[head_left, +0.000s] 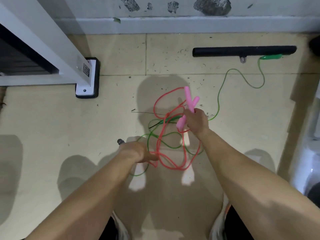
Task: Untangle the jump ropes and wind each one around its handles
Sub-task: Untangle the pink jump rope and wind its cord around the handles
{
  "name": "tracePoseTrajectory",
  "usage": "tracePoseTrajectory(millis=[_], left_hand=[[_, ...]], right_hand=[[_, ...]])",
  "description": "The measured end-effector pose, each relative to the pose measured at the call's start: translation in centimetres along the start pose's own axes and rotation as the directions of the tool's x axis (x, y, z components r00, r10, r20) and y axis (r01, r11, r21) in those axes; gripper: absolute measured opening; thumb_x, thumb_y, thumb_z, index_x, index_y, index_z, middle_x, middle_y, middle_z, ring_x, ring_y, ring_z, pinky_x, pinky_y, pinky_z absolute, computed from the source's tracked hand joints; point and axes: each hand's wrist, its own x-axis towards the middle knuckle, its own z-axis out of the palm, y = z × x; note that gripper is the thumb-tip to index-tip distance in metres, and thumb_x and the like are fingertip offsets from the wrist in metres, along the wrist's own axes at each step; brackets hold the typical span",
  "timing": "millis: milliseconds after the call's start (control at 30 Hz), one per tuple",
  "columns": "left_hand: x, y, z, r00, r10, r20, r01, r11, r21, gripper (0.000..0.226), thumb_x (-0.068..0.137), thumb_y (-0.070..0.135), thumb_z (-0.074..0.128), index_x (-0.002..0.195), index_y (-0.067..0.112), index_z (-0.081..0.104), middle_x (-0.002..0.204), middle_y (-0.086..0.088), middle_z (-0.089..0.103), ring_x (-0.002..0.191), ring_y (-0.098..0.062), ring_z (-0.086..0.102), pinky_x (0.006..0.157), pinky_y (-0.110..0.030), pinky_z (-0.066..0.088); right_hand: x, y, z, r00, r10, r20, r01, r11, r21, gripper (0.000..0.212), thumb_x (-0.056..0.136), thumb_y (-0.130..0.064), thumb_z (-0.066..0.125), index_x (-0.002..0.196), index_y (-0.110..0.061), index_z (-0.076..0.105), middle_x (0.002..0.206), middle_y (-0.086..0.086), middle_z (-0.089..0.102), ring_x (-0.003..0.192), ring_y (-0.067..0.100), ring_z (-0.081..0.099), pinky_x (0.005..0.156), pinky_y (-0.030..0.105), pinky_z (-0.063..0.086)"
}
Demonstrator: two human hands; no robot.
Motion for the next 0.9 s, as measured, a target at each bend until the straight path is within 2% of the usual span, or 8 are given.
tracePoseTrajectory(millis=[67, 167, 267, 333, 467, 600, 767, 900], left_hand=[[-1.8, 0.4, -1.3, 0.987, -0.023, -0.161, 0.011, 0.997, -0.072, 0.053, 0.084, 0.076, 0.044, 0.087, 0.024, 0.056, 0.086, 0.009, 0.052, 0.090, -0.020, 0.055, 0.087, -0.034, 0.045], [-5.1, 1.5, -3.5, 0.922, 0.014, -0.387, -0.133, 0.950, -0.282, 0.030, 0.090, 0.050, 0.050, 0.097, 0.024, 0.064, 0.095, 0.006, 0.064, 0.090, -0.021, 0.062, 0.079, -0.028, 0.048], [-9.7, 3.4, -6.5, 0.869, 0.132, -0.478, -0.414, 0.723, -0.554, 0.022, 0.093, 0.039, 0.061, 0.095, 0.019, 0.070, 0.095, 0.002, 0.070, 0.084, -0.018, 0.061, 0.075, -0.030, 0.049], [-13.9, 4.5, -8.3, 0.852, 0.255, -0.457, -0.517, 0.549, -0.657, 0.025, 0.093, 0.036, 0.066, 0.104, 0.014, 0.070, 0.093, 0.001, 0.070, 0.079, -0.018, 0.060, 0.068, -0.030, 0.047], [-21.5, 5.5, -10.3, 0.778, 0.435, -0.453, -0.621, 0.424, -0.659, 0.039, 0.088, 0.038, 0.075, 0.111, 0.008, 0.067, 0.094, -0.008, 0.076, 0.077, -0.016, 0.064, 0.068, -0.027, 0.047], [-27.3, 5.3, -11.5, 0.700, 0.430, -0.571, -0.707, 0.305, -0.638, 0.032, 0.094, 0.023, 0.069, 0.114, -0.002, 0.066, 0.095, -0.008, 0.073, 0.080, -0.015, 0.067, 0.065, -0.022, 0.055], [-32.2, 4.3, -12.1, 0.670, 0.354, -0.653, -0.704, 0.022, -0.710, 0.018, 0.094, 0.013, 0.067, 0.110, 0.006, 0.064, 0.096, -0.009, 0.071, 0.087, -0.019, 0.070, 0.076, -0.022, 0.060], [-33.8, 4.4, -11.5, 0.650, 0.351, -0.674, -0.718, -0.009, -0.696, 0.013, 0.092, 0.005, 0.068, 0.104, 0.009, 0.065, 0.082, -0.005, 0.068, 0.083, -0.020, 0.069, 0.072, -0.021, 0.060]], right_hand=[[-1.4, -0.7, -2.0, 0.999, -0.032, 0.042, 0.031, 0.999, 0.040, 0.018, 0.095, -0.020, 0.051, 0.083, -0.011, 0.062, 0.072, 0.005, 0.063, 0.056, 0.017, 0.054, 0.050, 0.028, 0.039], [-4.7, -2.7, -5.1, 0.984, -0.104, 0.142, 0.098, 0.994, 0.048, 0.016, 0.094, -0.020, 0.054, 0.082, -0.012, 0.058, 0.074, 0.008, 0.057, 0.052, 0.016, 0.048, 0.041, 0.023, 0.034], [-9.2, -6.0, -7.8, 0.952, -0.173, 0.252, 0.166, 0.985, 0.048, 0.016, 0.093, -0.023, 0.054, 0.081, -0.012, 0.056, 0.070, 0.004, 0.052, 0.050, 0.014, 0.046, 0.042, 0.021, 0.032], [-12.5, -8.5, -9.3, 0.933, -0.218, 0.288, 0.212, 0.976, 0.054, 0.016, 0.091, -0.024, 0.053, 0.080, -0.013, 0.057, 0.067, 0.001, 0.051, 0.050, 0.014, 0.045, 0.044, 0.023, 0.032], [-19.1, -13.5, -12.2, 0.915, -0.310, 0.258, 0.281, 0.949, 0.143, 0.015, 0.091, -0.024, 0.056, 0.081, -0.013, 0.060, 0.061, 0.000, 0.054, 0.046, 0.015, 0.045, 0.044, 0.023, 0.031], [-24.6, -16.9, -14.8, 0.888, -0.410, 0.209, 0.374, 0.907, 0.194, 0.022, 0.097, -0.032, 0.054, 0.086, -0.013, 0.058, 0.064, 0.004, 0.055, 0.044, 0.017, 0.046, 0.045, 0.024, 0.030], [-28.5, -17.8, -16.2, 0.837, -0.523, 0.158, 0.516, 0.852, 0.086, 0.041, 0.104, -0.052, 0.036, 0.107, -0.015, 0.053, 0.075, -0.001, 0.048, 0.062, 0.014, 0.040, 0.047, 0.024, 0.031], [-29.7, -17.2, -15.3, 0.834, -0.543, 0.098, 0.537, 0.840, 0.076, 0.047, 0.108, -0.049, 0.024, 0.123, -0.011, 0.047, 0.086, -0.001, 0.052, 0.067, 0.011, 0.046, 0.053, 0.026, 0.035]])
